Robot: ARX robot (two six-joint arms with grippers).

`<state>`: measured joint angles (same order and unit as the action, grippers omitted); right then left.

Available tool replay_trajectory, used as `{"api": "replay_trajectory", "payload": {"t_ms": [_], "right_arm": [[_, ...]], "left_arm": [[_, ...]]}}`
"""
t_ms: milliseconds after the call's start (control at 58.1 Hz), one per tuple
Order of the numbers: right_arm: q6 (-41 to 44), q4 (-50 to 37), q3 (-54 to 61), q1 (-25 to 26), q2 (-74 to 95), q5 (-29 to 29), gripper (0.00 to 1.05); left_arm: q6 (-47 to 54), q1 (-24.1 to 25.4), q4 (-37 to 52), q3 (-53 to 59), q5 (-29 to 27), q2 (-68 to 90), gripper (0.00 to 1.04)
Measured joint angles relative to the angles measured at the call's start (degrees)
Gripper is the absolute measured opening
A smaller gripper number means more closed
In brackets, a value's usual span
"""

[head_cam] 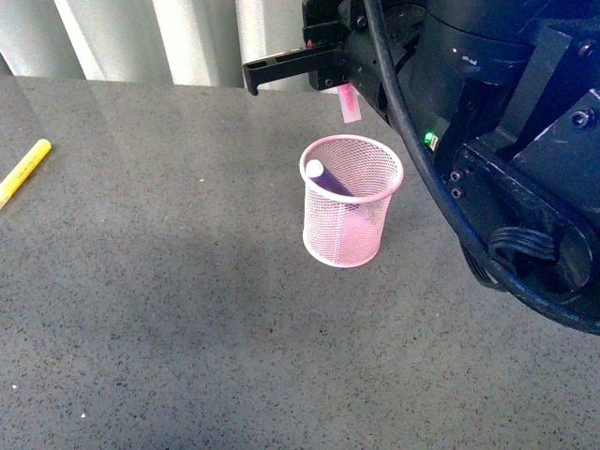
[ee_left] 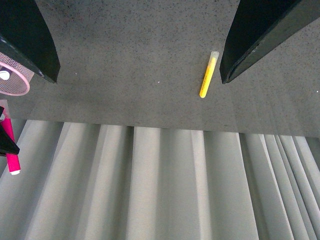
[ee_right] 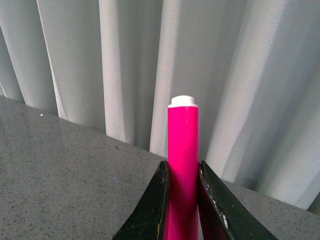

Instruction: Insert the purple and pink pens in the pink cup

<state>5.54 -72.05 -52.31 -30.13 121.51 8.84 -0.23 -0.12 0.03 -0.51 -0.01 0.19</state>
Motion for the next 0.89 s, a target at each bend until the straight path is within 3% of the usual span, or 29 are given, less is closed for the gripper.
{"api": "replay_trajectory", "payload": {"t_ms": [894], "right_arm": [[-2.2, -0.7, 4.0, -0.3, 2.6, 0.8, 0.12]], "left_arm": [[0.0, 0.0, 0.0, 0.0, 0.0, 0.0, 0.98]]}}
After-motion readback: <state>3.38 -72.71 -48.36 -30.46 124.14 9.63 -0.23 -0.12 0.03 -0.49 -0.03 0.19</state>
